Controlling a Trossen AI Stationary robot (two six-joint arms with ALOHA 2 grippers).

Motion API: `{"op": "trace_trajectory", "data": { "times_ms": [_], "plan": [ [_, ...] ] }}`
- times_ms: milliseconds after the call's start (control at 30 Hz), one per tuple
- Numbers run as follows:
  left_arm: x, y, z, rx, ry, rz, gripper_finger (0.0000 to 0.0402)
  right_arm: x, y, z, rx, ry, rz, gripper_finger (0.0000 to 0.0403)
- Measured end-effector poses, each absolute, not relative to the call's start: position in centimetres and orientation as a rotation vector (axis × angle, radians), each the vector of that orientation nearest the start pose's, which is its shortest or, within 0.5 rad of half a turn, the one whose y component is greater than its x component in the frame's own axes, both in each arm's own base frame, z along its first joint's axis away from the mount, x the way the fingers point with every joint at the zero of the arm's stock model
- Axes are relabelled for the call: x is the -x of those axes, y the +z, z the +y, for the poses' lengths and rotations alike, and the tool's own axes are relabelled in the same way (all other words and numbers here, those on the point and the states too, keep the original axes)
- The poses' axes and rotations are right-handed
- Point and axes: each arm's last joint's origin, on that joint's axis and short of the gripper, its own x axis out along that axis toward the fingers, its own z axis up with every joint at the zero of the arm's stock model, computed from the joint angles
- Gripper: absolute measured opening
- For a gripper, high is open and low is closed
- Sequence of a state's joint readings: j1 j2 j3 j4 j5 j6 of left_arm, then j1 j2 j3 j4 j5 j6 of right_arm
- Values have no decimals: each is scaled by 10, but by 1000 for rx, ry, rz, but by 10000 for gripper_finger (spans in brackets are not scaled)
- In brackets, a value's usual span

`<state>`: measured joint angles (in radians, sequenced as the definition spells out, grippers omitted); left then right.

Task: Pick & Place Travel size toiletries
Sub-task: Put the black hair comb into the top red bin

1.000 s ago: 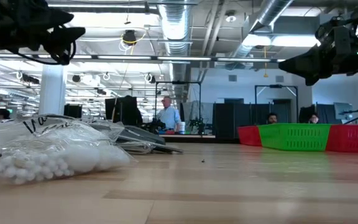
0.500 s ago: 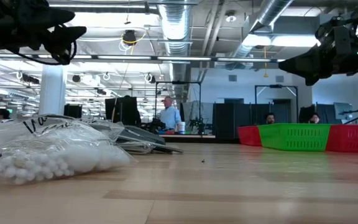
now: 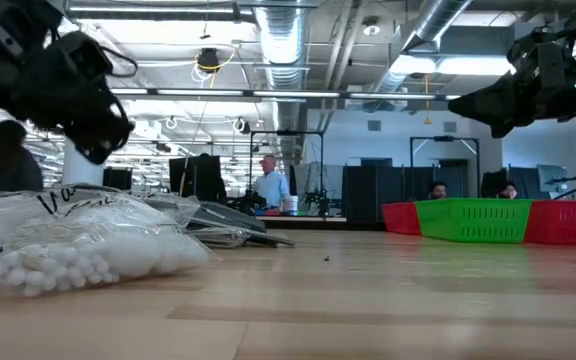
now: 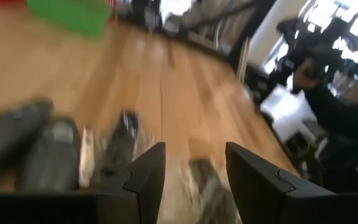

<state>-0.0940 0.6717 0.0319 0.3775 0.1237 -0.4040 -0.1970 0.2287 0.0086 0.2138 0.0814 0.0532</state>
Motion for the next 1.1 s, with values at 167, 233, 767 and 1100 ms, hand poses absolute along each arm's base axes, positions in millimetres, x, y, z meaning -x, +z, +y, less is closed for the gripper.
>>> {"op": "trace_trajectory", "data": {
  "times_ms": [167, 233, 767, 1100],
  "plan": [
    [-146, 143, -21, 406, -191, 375, 159, -109, 168, -24, -53, -279, -1, 0],
    [-151, 148, -25, 393, -217, 377, 159, -109, 168, -24, -53, -279, -1, 0],
    [-157, 137, -53, 332, -368, 535, 159, -109, 168, -24, -53, -279, 2, 0],
    [-159, 124, -55, 287, -343, 616, 159, -109, 167, -24, -54, -279, 4, 0]
  ]
}}
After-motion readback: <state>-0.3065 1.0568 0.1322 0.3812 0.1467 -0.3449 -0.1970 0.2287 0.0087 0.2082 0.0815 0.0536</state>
